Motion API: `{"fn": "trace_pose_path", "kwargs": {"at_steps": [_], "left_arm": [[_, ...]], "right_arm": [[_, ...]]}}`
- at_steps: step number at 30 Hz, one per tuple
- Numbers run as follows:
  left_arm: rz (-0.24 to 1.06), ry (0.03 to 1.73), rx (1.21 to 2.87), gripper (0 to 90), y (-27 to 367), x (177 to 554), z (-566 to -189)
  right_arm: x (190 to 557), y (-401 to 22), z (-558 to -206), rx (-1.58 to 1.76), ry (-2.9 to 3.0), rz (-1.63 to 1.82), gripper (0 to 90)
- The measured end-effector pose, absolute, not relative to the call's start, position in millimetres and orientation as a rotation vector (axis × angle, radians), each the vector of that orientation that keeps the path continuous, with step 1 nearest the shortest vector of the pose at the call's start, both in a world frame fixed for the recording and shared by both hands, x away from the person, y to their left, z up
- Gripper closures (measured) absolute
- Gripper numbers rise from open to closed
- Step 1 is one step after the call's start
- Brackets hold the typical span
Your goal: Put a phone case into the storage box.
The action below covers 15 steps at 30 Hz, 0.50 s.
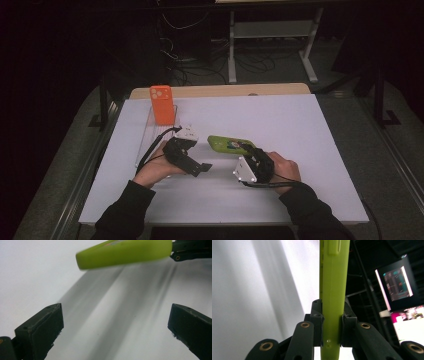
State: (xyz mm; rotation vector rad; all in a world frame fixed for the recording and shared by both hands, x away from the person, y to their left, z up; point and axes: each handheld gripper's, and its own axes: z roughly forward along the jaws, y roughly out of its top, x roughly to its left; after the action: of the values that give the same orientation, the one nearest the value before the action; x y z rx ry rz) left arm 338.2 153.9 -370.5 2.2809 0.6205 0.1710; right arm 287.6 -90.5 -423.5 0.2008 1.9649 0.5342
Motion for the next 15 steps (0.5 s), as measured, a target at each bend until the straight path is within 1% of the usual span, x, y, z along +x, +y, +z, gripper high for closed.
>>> {"fn": "trace_pose_path", "kwargs": {"at_steps": [4, 5, 6, 15], "left_arm": [[0.185, 0.605, 2.290, 0.0, 154.6, 339.4, -370.6], [0.183, 0.620, 2.275, 0.0, 153.7, 338.8, -371.3], [0.186, 0.602, 2.306, 0.0, 155.5, 339.7, -370.1], [0.172, 0.645, 2.266, 0.0, 156.7, 340.5, -370.2]], "right_arm": [[291.8, -95.0, -419.5, 0.253, 2.003, 0.568, 75.2], [291.2, -95.0, -419.3, 0.316, 2.023, 0.609, 75.2], [291.8, -95.7, -418.7, 0.348, 2.037, 0.631, 75.2], [301.0, -106.6, -411.8, 0.612, 2.101, 0.828, 75.2]]}}
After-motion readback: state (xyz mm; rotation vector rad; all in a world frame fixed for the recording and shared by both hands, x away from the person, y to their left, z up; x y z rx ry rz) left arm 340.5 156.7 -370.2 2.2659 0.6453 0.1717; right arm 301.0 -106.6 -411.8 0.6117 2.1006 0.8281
